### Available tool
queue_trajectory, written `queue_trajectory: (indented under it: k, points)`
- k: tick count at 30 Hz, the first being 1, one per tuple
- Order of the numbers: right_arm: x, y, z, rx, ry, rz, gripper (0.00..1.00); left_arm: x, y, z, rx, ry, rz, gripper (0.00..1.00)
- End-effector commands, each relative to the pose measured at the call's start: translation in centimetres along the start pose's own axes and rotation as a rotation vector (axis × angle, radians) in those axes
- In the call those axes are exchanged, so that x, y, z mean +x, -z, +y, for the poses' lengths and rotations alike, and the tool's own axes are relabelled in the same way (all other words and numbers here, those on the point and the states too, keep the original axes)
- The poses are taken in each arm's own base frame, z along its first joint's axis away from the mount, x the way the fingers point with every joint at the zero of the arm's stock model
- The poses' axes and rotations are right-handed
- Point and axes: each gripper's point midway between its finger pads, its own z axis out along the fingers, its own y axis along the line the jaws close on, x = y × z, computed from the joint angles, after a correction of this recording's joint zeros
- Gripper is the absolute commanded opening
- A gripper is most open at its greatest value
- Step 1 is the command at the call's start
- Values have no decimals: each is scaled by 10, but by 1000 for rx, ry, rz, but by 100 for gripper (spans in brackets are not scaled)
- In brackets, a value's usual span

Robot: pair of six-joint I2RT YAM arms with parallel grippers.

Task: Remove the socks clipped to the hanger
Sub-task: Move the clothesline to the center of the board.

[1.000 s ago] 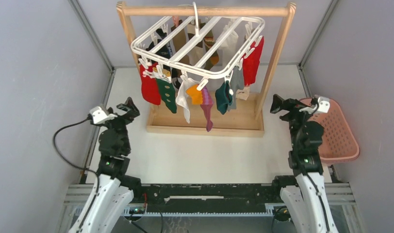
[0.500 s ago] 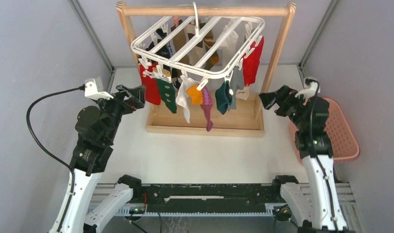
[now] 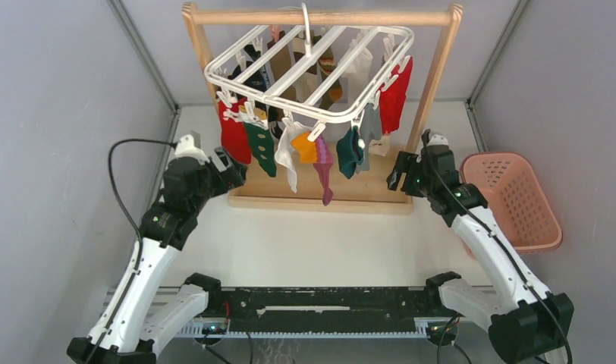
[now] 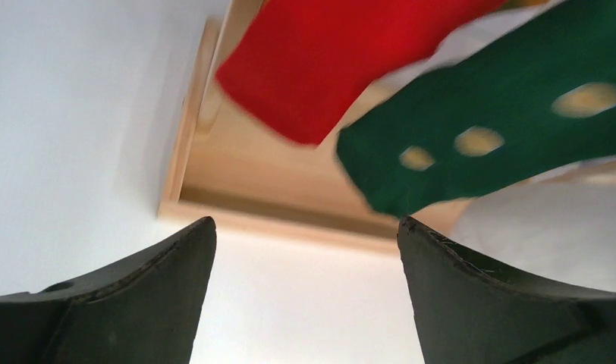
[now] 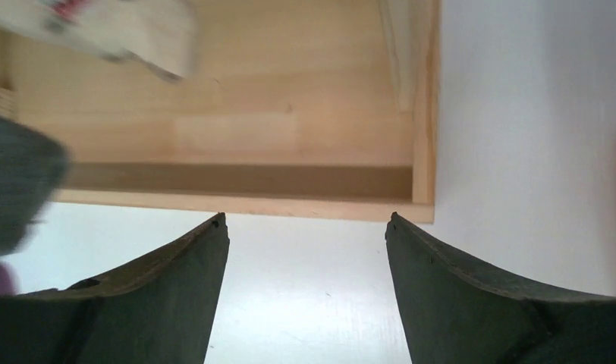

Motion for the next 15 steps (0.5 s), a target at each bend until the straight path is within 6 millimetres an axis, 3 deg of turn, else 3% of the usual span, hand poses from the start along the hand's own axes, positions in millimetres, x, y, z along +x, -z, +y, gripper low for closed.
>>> queue_trajectory:
  k: [1, 5, 7, 9, 15]
  points:
    - [18, -16, -6, 54, 27, 34, 82, 46, -2, 26, -43, 10, 78, 86]
    - [40, -38, 0, 85, 52, 119, 79, 89, -14, 34, -66, 22, 215, 67]
    - [52, -52, -3, 115, 50, 167, 76, 104, -21, 36, -83, 30, 257, 60]
    - [60, -62, -3, 121, 46, 199, 72, 114, -29, 37, -95, 36, 281, 46]
    - [76, -77, 3, 114, 46, 285, 67, 139, -50, 36, -136, 44, 345, 44]
